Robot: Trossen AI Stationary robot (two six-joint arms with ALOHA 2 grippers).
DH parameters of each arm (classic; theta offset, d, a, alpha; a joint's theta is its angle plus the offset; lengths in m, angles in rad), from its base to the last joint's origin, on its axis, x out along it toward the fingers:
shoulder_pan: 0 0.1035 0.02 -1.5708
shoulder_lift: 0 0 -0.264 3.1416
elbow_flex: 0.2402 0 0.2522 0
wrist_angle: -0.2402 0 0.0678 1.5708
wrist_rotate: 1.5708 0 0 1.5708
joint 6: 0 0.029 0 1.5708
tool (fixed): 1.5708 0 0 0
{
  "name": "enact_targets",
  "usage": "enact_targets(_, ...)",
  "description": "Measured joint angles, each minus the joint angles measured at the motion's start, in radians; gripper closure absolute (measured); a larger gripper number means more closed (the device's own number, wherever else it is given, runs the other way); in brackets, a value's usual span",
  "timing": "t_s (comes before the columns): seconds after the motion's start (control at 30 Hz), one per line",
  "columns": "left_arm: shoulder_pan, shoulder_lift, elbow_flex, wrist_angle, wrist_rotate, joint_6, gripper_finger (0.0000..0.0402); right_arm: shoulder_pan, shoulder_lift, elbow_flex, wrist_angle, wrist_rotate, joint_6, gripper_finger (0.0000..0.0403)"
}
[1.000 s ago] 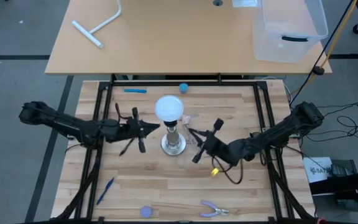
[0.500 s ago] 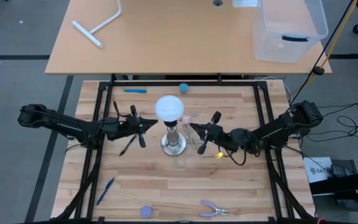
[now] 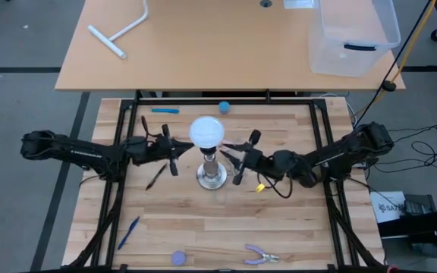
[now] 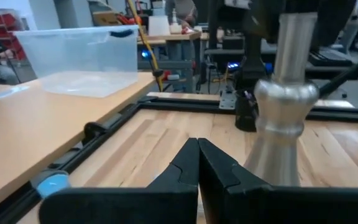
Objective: Screw lightbulb
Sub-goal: Remove the lightbulb from the lamp
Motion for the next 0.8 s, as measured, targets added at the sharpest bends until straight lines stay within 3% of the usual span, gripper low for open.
enact_targets(0.23, 0.035, 0.051, 0.000, -0.050, 0.100, 0.018, 0.0401, 0.021, 0.000, 0.156, -0.317, 0.029, 0.068, 0.0196)
enact_targets(0.37, 0.070, 0.086, 0.000, -0.123, 0.111, 0.018, 0.0387, 0.057, 0.000, 0.244, -0.514, 0.029, 0.074, 0.0158)
enact_targets(0.43, 0.081, 0.099, 0.000, -0.126, 0.145, 0.018, 0.0375, 0.070, 0.000, 0.281, -0.581, 0.029, 0.087, 0.0149)
enact_targets(0.63, 0.084, 0.122, 0.000, -0.050, 0.381, 0.015, 0.0330, 0.091, 0.000, 0.327, -0.659, 0.032, 0.097, 0.0146)
enact_targets(0.8, 0.054, 0.147, 0.000, -0.005, 0.410, 0.014, 0.0267, 0.093, 0.000, 0.327, -0.668, 0.035, 0.100, 0.0148)
